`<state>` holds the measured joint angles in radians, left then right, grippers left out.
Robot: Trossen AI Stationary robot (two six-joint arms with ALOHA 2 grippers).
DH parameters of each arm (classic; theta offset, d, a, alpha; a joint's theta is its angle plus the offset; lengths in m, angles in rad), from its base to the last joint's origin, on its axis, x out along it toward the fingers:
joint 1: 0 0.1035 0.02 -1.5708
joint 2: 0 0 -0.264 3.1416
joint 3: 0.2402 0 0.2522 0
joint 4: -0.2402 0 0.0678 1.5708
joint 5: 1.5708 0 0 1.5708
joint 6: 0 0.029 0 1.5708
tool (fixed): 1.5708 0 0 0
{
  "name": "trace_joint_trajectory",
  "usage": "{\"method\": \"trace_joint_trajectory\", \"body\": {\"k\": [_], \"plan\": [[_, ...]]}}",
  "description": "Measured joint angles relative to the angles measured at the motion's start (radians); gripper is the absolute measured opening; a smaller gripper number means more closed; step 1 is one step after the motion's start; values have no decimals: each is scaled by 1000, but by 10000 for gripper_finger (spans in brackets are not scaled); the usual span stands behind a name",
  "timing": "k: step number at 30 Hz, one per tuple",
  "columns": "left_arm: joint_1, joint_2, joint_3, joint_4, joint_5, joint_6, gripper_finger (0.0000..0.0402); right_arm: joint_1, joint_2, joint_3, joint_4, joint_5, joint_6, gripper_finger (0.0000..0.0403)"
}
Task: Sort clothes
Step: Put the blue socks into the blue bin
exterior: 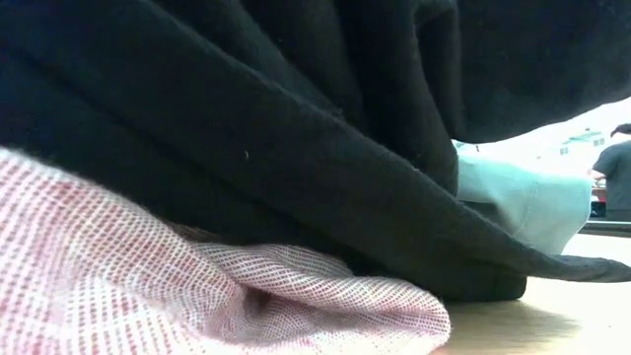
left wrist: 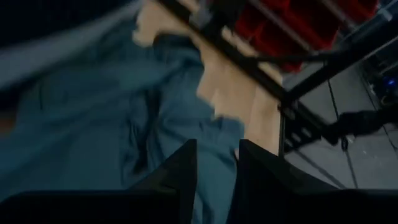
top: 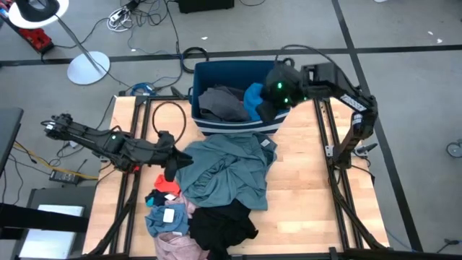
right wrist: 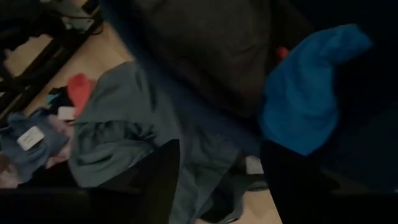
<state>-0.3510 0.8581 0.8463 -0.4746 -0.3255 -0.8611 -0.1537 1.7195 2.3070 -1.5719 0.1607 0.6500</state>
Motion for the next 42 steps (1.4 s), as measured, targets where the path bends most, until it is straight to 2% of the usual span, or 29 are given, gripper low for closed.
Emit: {"method": "trace_joint_trajectory", "body": {"k": [5, 12, 16, 20, 35, 42], "plan": [[-33, 0, 0, -108, 88, -113, 120, 125, 1, 0, 0, 66, 93, 217], [-95, 12, 0, -200, 297, -226, 120, 273, 11, -1, 0, 134, 229, 217], [-131, 50, 0, -277, 402, -281, 120, 354, 13, -2, 1, 185, 312, 212], [-173, 113, 0, -336, 464, -298, 120, 439, 13, -41, 2, 267, 398, 210], [-278, 314, 0, -339, 477, -294, 120, 679, 14, -457, 7, 284, 813, 209], [-286, 363, 0, -283, 481, -295, 120, 762, 14, -579, 64, 242, 900, 205]]}}
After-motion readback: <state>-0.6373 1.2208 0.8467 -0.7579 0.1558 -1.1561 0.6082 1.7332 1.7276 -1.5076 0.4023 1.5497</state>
